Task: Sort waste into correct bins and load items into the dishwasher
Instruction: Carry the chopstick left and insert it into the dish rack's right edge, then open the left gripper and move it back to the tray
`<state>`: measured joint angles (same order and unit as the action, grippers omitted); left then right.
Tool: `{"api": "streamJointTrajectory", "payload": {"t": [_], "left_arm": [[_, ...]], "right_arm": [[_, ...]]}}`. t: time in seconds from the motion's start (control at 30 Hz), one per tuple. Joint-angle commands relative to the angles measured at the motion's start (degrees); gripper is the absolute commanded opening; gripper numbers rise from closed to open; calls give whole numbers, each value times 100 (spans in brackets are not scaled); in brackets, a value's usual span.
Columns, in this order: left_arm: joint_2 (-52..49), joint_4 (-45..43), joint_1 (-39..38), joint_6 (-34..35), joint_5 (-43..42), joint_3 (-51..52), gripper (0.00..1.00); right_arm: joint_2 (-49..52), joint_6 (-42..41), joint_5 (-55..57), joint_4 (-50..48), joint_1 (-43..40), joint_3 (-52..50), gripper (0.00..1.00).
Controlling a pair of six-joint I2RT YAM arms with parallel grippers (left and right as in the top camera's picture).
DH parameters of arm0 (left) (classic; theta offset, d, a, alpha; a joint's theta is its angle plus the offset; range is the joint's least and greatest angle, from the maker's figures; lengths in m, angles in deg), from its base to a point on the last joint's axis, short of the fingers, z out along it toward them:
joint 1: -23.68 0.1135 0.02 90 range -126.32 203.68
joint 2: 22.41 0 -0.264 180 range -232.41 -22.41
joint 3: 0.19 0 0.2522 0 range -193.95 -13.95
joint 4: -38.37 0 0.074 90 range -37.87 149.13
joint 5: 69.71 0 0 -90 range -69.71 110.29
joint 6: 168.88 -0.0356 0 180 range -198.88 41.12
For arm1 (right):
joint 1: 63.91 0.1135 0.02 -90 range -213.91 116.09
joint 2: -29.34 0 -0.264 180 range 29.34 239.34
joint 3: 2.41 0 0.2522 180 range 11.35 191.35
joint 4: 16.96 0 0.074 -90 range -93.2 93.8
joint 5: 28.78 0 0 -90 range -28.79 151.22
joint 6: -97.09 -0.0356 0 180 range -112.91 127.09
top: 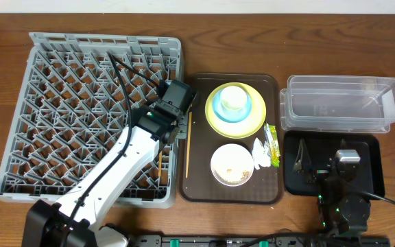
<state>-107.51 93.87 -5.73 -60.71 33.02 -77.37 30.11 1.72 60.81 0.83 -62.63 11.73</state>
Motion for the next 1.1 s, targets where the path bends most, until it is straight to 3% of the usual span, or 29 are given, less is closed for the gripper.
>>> {"api": "streamJointTrajectory", "payload": {"t": [0.0,0.27,0.47,0.6,0.77,0.87,1.07], "left_arm": [[184,52,-122,208,-691,-98,29],[129,131,-699,535,-881,-55,8],[-146,122,-1062,918,-376,-55,9],[-472,35,-1106,981,-87,-55,14],[-970,-160,-1106,977,-79,-55,17],[-1274,-188,-1091,979,-63,-55,27],[-1589,-295,-1091,979,-66,-55,27]], "right_arm": [[-11,72,-4,26,24,-7,99],[-11,72,-4,26,24,-7,99],[-11,72,-2,26,24,-7,99],[-11,72,-2,26,24,-7,99],[-11,74,-4,26,24,-7,99],[-11,74,-2,26,24,-7,99],[-11,72,-4,26,24,-7,99]]}}
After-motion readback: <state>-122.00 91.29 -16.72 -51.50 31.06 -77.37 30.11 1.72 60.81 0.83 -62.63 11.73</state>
